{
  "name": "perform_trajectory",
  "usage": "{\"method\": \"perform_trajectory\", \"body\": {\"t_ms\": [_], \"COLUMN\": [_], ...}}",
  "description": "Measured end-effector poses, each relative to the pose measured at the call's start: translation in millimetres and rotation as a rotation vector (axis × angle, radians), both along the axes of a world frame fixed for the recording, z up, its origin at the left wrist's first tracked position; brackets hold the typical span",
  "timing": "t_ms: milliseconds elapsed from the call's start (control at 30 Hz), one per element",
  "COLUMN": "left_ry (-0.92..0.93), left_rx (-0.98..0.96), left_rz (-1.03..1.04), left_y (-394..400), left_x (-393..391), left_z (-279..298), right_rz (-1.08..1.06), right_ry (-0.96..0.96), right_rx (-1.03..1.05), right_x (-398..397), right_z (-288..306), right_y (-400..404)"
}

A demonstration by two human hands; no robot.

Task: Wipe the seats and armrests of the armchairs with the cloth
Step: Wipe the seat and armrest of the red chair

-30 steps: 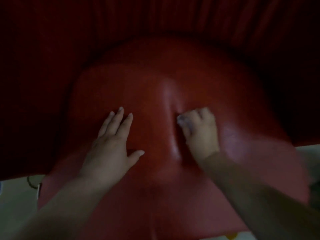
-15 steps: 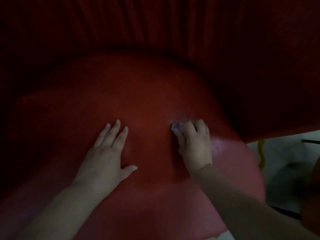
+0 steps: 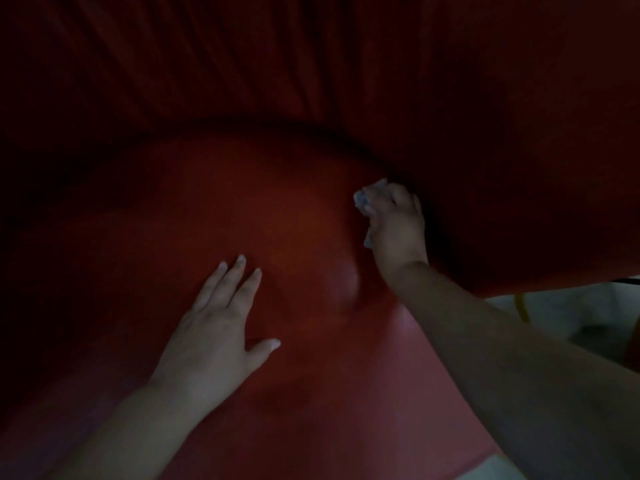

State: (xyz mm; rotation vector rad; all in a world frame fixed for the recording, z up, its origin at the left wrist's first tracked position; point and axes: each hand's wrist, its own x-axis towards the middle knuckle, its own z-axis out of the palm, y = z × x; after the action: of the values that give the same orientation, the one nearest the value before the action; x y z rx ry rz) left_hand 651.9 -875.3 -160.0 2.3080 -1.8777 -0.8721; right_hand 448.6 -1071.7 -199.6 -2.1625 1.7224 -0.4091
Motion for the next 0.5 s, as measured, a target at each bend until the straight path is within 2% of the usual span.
{"method": "perform_trajectory", "body": {"t_ms": [67,200,300,433,500], "left_ry": [0.016,0.027,0.026,0.009,-0.007], "left_rx": [0.008,0.028,0.045,0.118,0.148], "left_rz": [-0.003,-0.007,0.011,0.042,0.063], "left_y": [-0.4,4.4,10.7,23.8,30.9], "left_x": [-3.6,-3.4,0.7,8.4,11.9], "left_z": [3.8,10.7,20.6,39.4,50.1], "right_rz": [-0.009,-0.069,0.007,-0.183,-0.156], "right_ry": [0.127,0.187,0.263,-0.052,-0.129], "right_rx": [0.017,0.097,0.208,0.248,0.219], "right_x": [-16.0,-41.2,-50.8,-48.7,-42.4], "right_z": [2.2,10.0,24.9,57.2,76.3], "right_y": [25.4,68.5,89.2,114.5,125.9]}}
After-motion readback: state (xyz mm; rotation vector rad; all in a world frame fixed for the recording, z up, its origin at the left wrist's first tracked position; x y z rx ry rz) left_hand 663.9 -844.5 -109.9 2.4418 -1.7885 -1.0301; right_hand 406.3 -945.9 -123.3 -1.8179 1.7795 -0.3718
